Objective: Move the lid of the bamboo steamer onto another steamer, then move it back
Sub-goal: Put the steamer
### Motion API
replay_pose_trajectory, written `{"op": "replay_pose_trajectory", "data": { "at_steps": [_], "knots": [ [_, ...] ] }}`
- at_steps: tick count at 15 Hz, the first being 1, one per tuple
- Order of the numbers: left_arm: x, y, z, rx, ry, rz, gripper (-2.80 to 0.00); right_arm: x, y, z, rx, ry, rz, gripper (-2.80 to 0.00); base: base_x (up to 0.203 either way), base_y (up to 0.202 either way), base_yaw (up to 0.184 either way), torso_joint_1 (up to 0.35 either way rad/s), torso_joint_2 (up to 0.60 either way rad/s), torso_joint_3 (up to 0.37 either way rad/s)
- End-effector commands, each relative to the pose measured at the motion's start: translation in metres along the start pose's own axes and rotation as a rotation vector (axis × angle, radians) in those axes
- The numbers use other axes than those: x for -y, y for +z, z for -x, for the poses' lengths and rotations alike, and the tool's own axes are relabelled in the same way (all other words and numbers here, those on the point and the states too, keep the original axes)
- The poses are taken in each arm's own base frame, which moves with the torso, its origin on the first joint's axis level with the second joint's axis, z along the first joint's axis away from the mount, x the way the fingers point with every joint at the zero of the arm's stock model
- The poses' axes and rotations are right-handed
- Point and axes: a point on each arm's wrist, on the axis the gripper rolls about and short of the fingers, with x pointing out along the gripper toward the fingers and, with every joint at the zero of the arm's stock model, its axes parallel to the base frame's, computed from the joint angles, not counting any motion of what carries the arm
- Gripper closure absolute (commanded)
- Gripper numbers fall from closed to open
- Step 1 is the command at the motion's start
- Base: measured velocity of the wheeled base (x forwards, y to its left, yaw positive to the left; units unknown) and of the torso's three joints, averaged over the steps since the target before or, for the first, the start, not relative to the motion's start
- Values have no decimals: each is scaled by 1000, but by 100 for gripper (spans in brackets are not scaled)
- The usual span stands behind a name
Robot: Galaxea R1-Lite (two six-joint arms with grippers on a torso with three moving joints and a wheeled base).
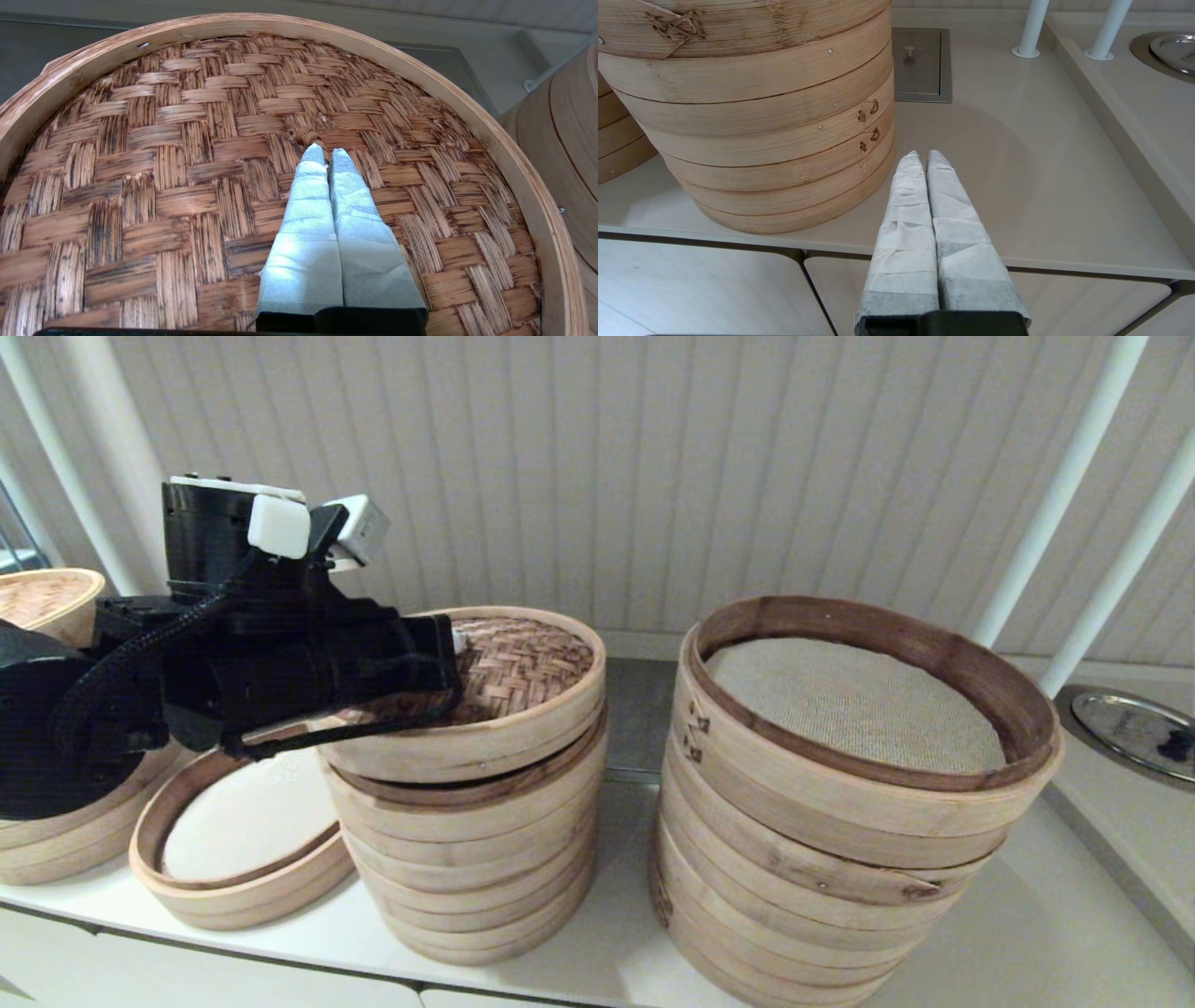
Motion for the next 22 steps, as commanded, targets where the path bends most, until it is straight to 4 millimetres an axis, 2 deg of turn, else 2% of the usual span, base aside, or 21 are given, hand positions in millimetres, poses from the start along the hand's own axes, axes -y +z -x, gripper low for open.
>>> {"op": "replay_pose_trajectory", "data": {
  "at_steps": [1,18,22],
  "knots": [
    [1,-3,0,-9,4,-2,0,0,-1,0,-3,0,0,0,0,0,0,0,0,0],
    [3,11,8,58,15,2,0,0,-1,0,-3,0,0,0,0,0,0,0,0,0],
    [2,22,6,59,93,-37,0,0,-1,0,-3,0,0,0,0,0,0,0,0,0]
  ]
}}
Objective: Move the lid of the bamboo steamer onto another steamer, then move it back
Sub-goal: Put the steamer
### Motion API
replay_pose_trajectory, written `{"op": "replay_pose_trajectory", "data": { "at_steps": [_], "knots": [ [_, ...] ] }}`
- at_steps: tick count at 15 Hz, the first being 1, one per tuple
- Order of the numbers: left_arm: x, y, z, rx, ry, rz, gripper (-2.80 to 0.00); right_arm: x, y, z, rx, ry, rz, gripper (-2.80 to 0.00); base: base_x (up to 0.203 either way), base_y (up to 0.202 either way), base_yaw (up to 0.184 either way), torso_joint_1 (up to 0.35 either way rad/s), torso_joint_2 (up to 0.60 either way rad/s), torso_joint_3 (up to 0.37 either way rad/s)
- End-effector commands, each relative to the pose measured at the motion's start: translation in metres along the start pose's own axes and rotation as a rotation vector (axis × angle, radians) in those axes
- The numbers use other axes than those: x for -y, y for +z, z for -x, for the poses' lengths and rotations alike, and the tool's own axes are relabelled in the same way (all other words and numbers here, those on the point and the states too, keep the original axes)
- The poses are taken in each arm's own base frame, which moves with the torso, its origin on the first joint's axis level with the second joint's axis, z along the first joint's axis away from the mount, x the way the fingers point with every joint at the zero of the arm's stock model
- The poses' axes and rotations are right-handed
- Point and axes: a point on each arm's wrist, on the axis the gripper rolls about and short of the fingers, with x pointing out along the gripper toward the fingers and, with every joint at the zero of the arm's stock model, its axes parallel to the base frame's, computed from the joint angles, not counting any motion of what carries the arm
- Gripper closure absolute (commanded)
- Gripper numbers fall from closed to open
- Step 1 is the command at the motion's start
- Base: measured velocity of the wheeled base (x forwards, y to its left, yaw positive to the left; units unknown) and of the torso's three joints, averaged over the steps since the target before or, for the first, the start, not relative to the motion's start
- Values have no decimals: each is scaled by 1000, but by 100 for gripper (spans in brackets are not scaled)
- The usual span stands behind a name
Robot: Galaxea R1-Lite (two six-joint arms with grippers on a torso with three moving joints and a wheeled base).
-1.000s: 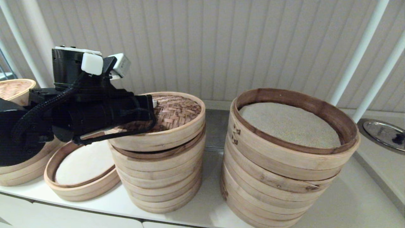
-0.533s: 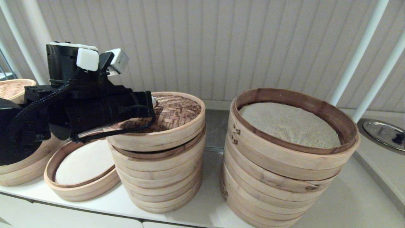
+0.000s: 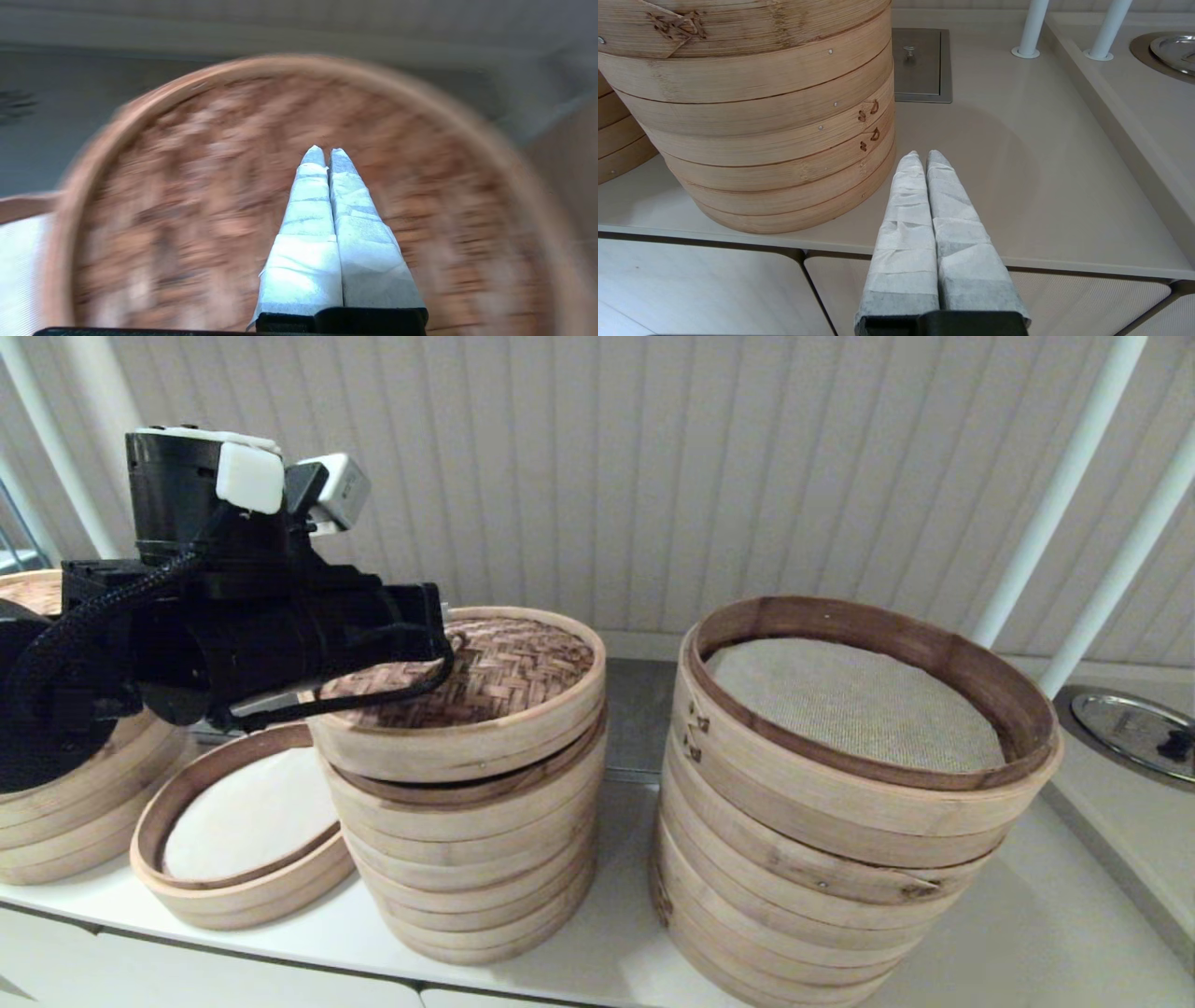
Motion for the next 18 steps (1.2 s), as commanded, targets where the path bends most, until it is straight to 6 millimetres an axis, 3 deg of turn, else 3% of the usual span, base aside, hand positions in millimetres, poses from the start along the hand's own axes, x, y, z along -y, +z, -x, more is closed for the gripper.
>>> {"op": "replay_pose_trajectory", "data": {
  "at_steps": [1,6,7,18],
  "knots": [
    [0,1,-4,-34,45,-34,0,0,-1,0,-3,0,0,0,0,0,0,0,0,0],
    [2,3,-13,-204,92,-98,0,0,-1,0,-3,0,0,0,0,0,0,0,0,0],
    [2,2,-13,-210,91,-112,-280,0,-1,0,-3,0,0,0,0,0,0,0,0,0],
    [8,5,-26,-172,78,-125,-280,0,-1,0,-3,0,0,0,0,0,0,0,0,0]
  ]
}}
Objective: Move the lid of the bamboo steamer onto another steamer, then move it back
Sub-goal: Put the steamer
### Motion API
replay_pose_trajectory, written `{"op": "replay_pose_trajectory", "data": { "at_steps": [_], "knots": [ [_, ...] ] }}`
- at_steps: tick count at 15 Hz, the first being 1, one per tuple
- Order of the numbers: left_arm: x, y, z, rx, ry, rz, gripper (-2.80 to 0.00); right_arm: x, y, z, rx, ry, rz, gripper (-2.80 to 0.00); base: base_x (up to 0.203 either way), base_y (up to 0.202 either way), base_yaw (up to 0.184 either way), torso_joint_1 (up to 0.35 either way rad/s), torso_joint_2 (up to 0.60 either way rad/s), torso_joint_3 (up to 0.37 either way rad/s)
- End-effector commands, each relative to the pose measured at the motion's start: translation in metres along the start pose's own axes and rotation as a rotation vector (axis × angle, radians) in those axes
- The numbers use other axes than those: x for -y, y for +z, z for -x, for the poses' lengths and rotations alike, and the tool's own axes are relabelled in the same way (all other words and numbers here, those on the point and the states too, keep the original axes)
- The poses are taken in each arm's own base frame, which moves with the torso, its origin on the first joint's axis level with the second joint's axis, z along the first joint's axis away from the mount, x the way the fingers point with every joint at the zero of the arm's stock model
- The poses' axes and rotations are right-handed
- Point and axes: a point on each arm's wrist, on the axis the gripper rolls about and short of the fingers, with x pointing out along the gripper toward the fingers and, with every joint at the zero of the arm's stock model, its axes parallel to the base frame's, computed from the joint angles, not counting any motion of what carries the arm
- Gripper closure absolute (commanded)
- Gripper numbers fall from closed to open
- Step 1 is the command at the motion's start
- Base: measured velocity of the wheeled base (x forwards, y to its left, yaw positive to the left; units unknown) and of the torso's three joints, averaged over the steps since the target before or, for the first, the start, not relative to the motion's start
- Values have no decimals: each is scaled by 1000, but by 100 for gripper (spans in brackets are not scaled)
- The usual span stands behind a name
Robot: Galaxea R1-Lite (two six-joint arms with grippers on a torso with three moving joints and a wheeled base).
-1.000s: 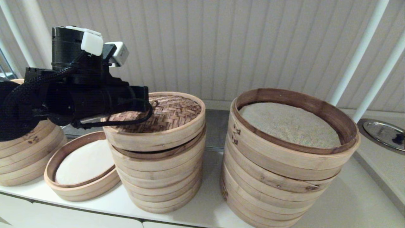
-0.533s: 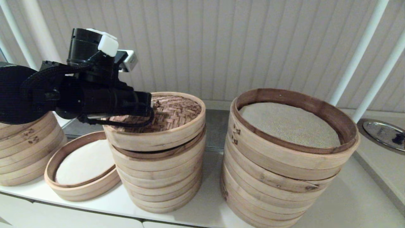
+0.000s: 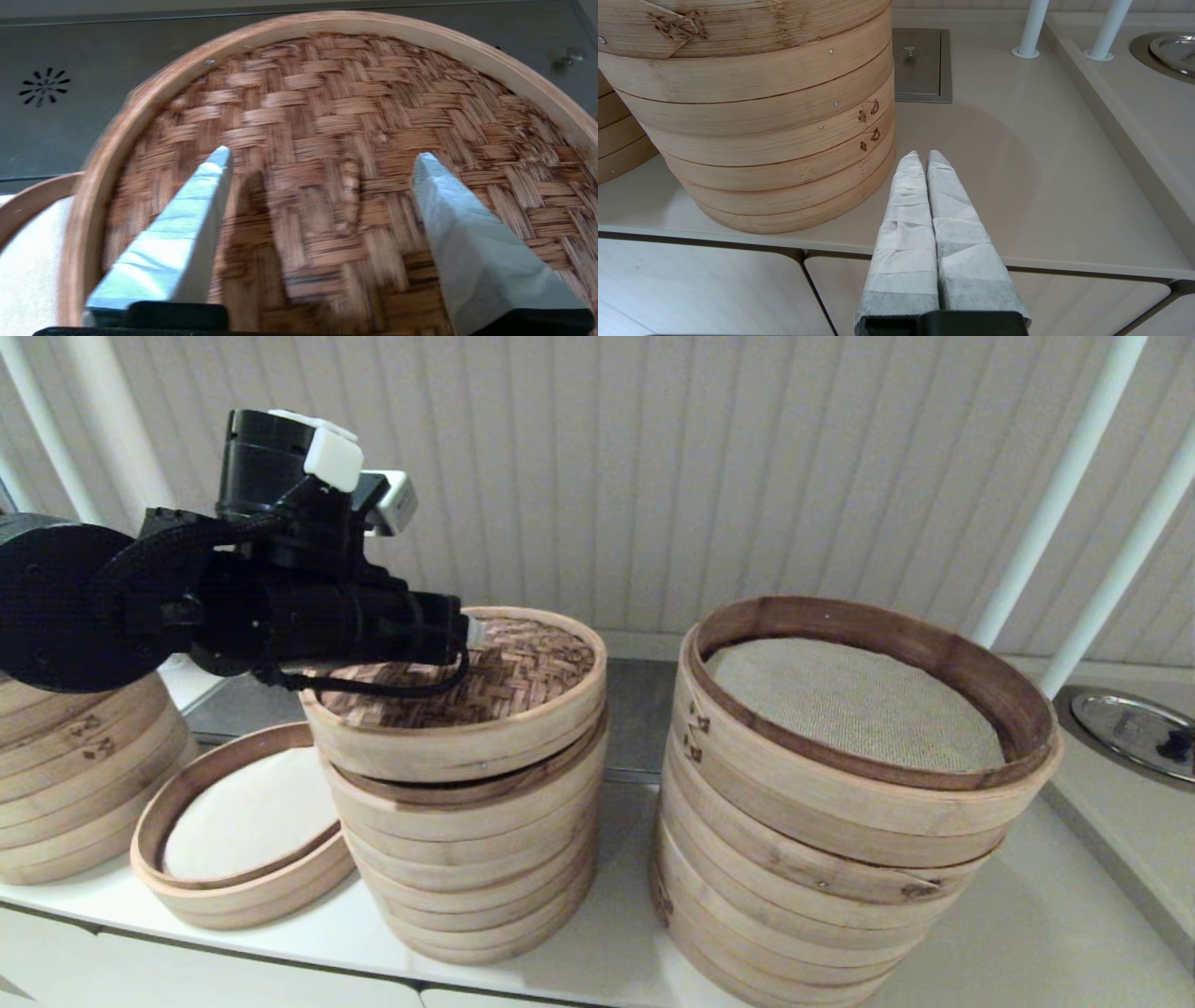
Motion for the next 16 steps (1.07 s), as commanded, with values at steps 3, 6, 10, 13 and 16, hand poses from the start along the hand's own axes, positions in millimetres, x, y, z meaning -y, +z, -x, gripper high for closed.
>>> {"op": "replay_pose_trajectory", "data": {
  "at_steps": [3,6,10,13,16],
  "knots": [
    [5,-4,-13,-6,-3,-4,-280,0,-1,0,-3,0,0,0,0,0,0,0,0,0],
    [6,-5,-17,-8,3,-1,0,0,-1,0,-3,0,0,0,0,0,0,0,0,0],
    [6,-5,-17,-9,-1,2,0,0,-1,0,-3,0,0,0,0,0,0,0,0,0],
    [8,-8,-17,-18,-6,2,0,0,-1,0,-3,0,0,0,0,0,0,0,0,0],
    [8,-8,-16,-17,-6,4,0,0,-1,0,-3,0,0,0,0,0,0,0,0,0]
  ]
}}
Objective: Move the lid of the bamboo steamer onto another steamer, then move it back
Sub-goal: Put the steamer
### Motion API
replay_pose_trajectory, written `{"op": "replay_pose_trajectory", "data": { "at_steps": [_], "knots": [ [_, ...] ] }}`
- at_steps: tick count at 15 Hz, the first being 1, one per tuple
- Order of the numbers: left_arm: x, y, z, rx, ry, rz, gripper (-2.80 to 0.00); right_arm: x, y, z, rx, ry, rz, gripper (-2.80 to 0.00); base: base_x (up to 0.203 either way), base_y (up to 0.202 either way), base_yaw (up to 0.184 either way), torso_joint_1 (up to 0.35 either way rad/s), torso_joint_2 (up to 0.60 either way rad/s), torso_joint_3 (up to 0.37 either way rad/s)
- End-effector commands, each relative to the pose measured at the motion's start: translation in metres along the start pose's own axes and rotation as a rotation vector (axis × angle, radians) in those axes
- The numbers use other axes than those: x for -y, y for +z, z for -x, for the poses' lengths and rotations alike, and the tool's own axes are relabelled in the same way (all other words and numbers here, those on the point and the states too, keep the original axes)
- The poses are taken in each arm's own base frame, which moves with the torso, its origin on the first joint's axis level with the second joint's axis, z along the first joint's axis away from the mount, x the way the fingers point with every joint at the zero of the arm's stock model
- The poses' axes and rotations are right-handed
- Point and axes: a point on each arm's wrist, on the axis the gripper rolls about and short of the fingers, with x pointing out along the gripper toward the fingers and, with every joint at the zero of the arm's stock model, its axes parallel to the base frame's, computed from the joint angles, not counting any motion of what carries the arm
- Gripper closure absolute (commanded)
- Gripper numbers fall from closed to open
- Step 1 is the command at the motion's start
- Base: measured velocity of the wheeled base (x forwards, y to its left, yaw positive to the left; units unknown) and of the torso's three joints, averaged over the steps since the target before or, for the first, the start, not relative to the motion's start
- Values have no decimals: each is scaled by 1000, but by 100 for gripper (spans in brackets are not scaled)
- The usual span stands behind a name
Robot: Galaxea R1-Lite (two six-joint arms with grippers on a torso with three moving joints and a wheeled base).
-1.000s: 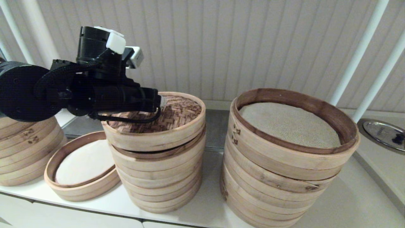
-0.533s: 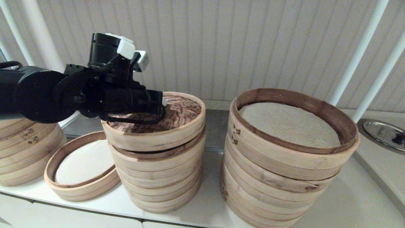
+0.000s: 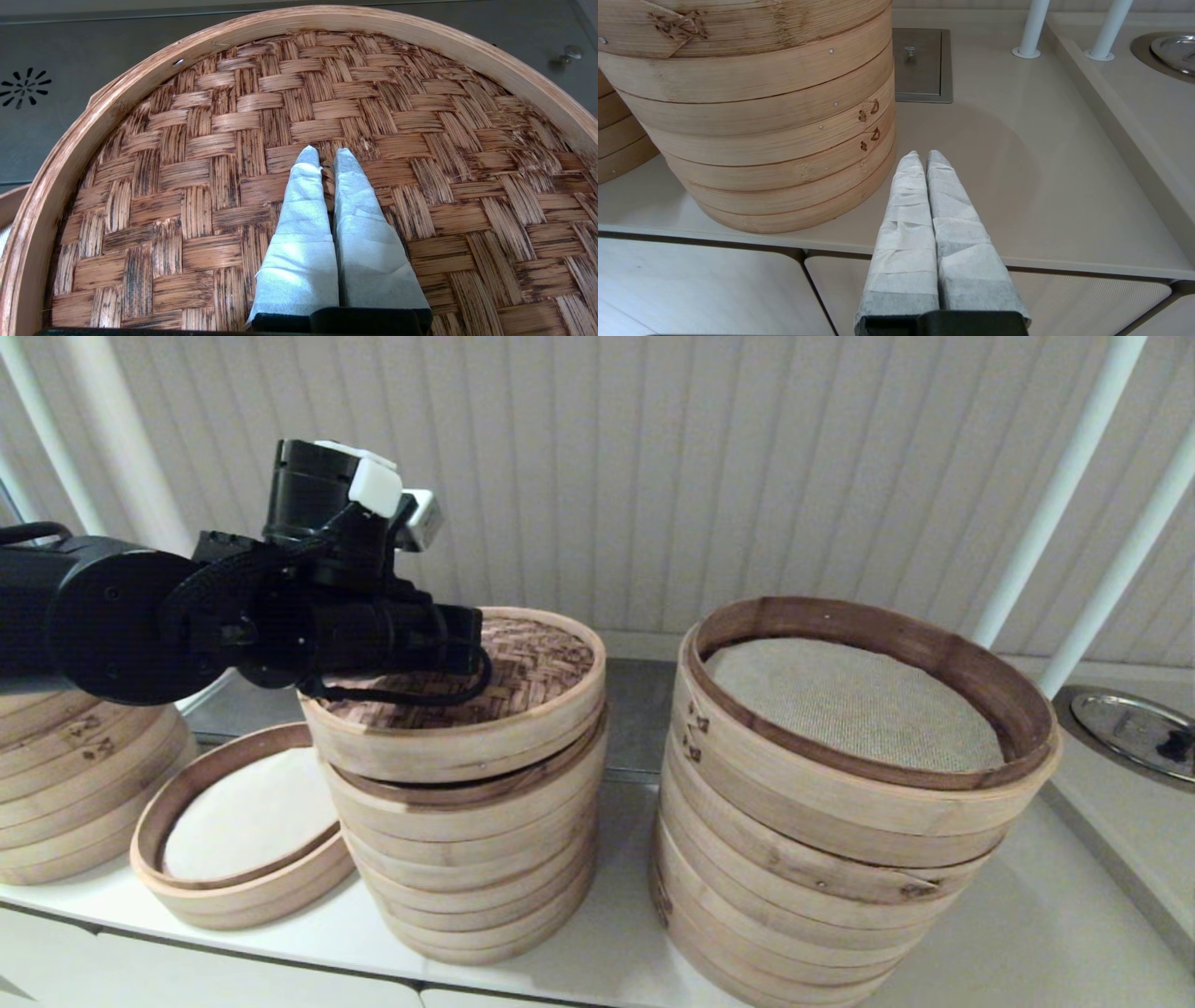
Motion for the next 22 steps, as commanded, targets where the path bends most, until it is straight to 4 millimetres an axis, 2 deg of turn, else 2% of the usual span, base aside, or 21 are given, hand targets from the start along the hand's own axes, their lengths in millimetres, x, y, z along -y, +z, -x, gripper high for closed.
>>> {"op": "replay_pose_trajectory", "data": {
  "at_steps": [1,14,22],
  "knots": [
    [0,0,1,-3,1,0,0,0,-1,0,-3,0,0,0,0,0,0,0,0,0],
    [4,7,17,37,-22,14,0,0,-1,0,-3,0,0,0,0,0,0,0,0,0],
    [5,-5,14,60,-25,30,0,0,-1,0,-3,0,0,0,0,0,0,0,0,0]
  ]
}}
